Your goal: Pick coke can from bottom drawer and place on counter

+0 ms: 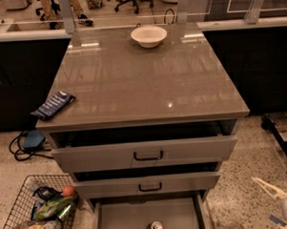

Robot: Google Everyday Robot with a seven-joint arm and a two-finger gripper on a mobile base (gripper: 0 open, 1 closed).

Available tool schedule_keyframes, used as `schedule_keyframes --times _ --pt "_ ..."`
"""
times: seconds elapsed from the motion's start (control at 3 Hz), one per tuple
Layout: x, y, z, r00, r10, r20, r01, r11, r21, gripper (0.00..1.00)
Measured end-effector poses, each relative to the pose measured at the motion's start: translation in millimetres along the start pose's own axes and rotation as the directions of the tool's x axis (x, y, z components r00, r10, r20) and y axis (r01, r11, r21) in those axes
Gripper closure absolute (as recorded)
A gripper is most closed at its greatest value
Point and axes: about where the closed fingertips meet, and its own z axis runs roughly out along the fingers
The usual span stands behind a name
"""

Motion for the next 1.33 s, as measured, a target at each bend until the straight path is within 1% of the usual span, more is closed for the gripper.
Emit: schedule_keyframes --times 0.33,0.67,1.0,1.33 --pt "11 21 29 0.999 0.025 0.033 -0.024 0.9986 -0.047 0.00" --pt "5 19 31 0.999 0.024 0.036 -0.022 0.9990 -0.039 0.00" --pt "11 22 54 0.998 0.044 0.043 -0.042 0.9986 -0.031 0.00" --pt "28 29 83 0.996 0.067 0.051 -0.066 0.9975 -0.026 0.00"
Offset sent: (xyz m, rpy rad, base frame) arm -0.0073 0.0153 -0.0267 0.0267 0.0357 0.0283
